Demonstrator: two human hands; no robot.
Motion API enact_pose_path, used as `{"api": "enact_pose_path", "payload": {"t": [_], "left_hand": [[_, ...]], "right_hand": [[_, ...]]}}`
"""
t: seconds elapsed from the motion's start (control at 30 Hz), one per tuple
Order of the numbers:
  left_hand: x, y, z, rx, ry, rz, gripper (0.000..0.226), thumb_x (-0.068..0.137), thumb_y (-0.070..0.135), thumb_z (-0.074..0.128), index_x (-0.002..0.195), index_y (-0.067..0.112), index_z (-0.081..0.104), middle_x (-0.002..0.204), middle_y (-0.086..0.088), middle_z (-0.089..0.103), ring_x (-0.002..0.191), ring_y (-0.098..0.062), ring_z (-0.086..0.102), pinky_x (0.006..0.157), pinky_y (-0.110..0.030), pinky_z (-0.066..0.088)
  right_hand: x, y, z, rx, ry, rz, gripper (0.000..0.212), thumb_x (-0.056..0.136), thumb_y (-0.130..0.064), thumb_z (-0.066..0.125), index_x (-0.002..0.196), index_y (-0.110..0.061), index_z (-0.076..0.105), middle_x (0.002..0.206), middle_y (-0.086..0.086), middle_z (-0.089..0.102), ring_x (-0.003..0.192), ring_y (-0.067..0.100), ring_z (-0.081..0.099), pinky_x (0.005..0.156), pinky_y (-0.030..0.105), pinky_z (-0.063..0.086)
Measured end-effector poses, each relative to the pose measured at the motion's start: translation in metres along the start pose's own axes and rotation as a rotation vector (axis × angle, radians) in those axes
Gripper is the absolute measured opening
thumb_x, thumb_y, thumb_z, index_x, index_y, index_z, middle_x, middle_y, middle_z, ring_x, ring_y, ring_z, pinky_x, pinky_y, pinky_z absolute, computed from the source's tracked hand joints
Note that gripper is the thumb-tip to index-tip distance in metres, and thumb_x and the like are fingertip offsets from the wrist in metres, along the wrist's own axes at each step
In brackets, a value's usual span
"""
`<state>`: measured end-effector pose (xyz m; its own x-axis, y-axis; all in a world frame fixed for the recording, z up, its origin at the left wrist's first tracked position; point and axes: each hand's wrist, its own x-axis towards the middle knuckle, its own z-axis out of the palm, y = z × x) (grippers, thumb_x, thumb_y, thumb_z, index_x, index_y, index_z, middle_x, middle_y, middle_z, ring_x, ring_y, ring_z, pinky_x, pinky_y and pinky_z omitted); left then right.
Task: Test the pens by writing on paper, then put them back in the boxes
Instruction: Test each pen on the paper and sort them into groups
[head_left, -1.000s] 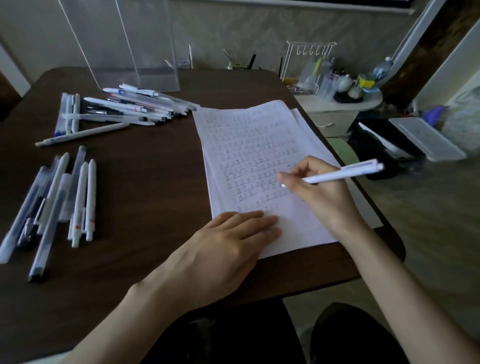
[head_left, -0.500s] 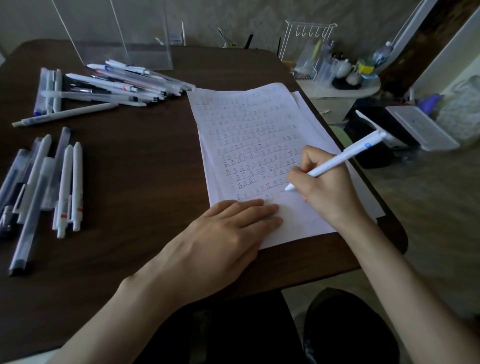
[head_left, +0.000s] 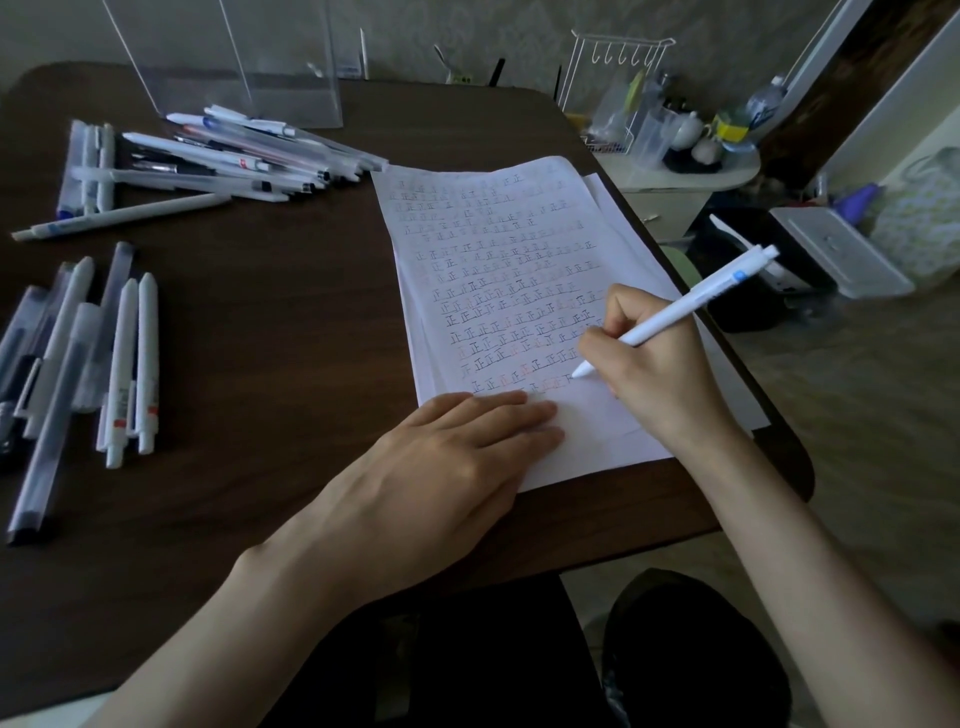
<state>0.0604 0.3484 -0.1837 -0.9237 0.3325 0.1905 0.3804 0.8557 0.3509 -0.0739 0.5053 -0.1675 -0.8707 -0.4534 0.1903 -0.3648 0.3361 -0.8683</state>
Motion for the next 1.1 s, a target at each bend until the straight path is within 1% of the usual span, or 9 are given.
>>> {"api": "enact_pose_path", "payload": {"t": [0.17,0.43,0.53,0.63,0.73,0.83,0.9,1.0,1.1], "left_hand": [[-0.001,0.000,0.000,-0.007,0.004,-0.005,0.047,0.095,0.031,0.028,0.137,0.022,0.047,0.144,0.007,0.043,0.134,-0.009,0.036,0.108,-0.028,0.029],[0.000,0.000,-0.001,-0.028,0.006,-0.004,0.047,0.096,0.033,0.026,0.137,0.022,0.047,0.144,0.007,0.043,0.135,-0.008,0.034,0.108,-0.029,0.029],[0.000,0.000,0.000,-0.044,0.015,-0.002,0.047,0.096,0.034,0.026,0.137,0.023,0.048,0.144,0.008,0.043,0.134,-0.007,0.034,0.108,-0.028,0.028],[0.000,0.001,-0.001,-0.049,0.044,-0.002,0.045,0.096,0.033,0.029,0.132,0.021,0.053,0.140,0.006,0.048,0.131,-0.009,0.040,0.105,-0.030,0.034],[-0.002,0.001,-0.003,-0.042,0.108,0.000,0.039,0.096,0.031,0.035,0.123,0.018,0.061,0.128,0.005,0.058,0.119,-0.011,0.052,0.097,-0.030,0.040],[-0.003,0.002,-0.007,-0.077,0.179,-0.033,0.039,0.095,0.037,0.040,0.124,0.018,0.058,0.117,0.007,0.063,0.108,-0.008,0.055,0.092,-0.025,0.038],[-0.003,0.002,-0.009,-0.124,0.200,-0.068,0.048,0.092,0.048,0.043,0.131,0.021,0.050,0.115,0.010,0.062,0.108,-0.004,0.052,0.094,-0.019,0.034],[-0.003,0.003,-0.009,-0.137,0.187,-0.055,0.059,0.087,0.055,0.047,0.137,0.025,0.041,0.112,0.010,0.061,0.105,-0.003,0.051,0.092,-0.018,0.033],[-0.002,0.001,-0.007,-0.107,0.173,0.004,0.055,0.088,0.049,0.048,0.137,0.024,0.044,0.108,0.008,0.062,0.103,-0.005,0.053,0.092,-0.020,0.035]], "right_hand": [[-0.001,0.000,0.000,0.016,-0.006,0.011,0.028,0.083,0.005,0.054,0.065,0.005,0.033,0.054,0.016,0.034,0.041,-0.002,0.052,0.051,0.035,0.036],[0.000,0.002,0.000,-0.006,-0.020,0.000,0.033,0.081,0.007,0.054,0.061,-0.004,0.030,0.055,0.009,0.026,0.040,-0.001,0.044,0.044,0.017,0.031],[0.001,0.004,-0.001,-0.004,-0.005,0.014,0.034,0.083,0.006,0.053,0.061,-0.010,0.031,0.047,-0.009,0.031,0.042,-0.004,0.045,0.047,0.019,0.033],[0.000,0.003,-0.003,0.096,0.003,-0.006,0.028,0.091,-0.011,0.059,0.069,-0.007,0.040,0.043,-0.006,0.046,0.042,0.002,0.046,0.045,0.020,0.036],[-0.003,-0.001,-0.001,0.158,-0.003,-0.017,0.030,0.086,-0.031,0.063,0.080,-0.005,0.049,0.050,0.009,0.059,0.047,0.016,0.054,0.050,0.027,0.043],[-0.002,-0.001,0.001,0.153,-0.049,-0.056,0.011,0.084,-0.015,0.069,0.086,-0.013,0.058,0.067,0.005,0.066,0.064,0.013,0.062,0.059,0.023,0.048],[-0.002,-0.001,-0.002,0.166,-0.085,-0.076,0.020,0.086,-0.005,0.064,0.100,-0.020,0.062,0.084,-0.002,0.069,0.083,0.011,0.064,0.069,0.022,0.050],[-0.004,-0.004,-0.005,0.170,-0.094,-0.095,0.028,0.087,-0.010,0.054,0.110,-0.023,0.063,0.099,0.002,0.070,0.101,0.018,0.063,0.089,0.040,0.049],[-0.006,-0.007,-0.004,0.181,-0.123,-0.100,0.025,0.084,-0.020,0.061,0.109,-0.022,0.065,0.099,0.006,0.071,0.100,0.021,0.062,0.088,0.045,0.045]]}}
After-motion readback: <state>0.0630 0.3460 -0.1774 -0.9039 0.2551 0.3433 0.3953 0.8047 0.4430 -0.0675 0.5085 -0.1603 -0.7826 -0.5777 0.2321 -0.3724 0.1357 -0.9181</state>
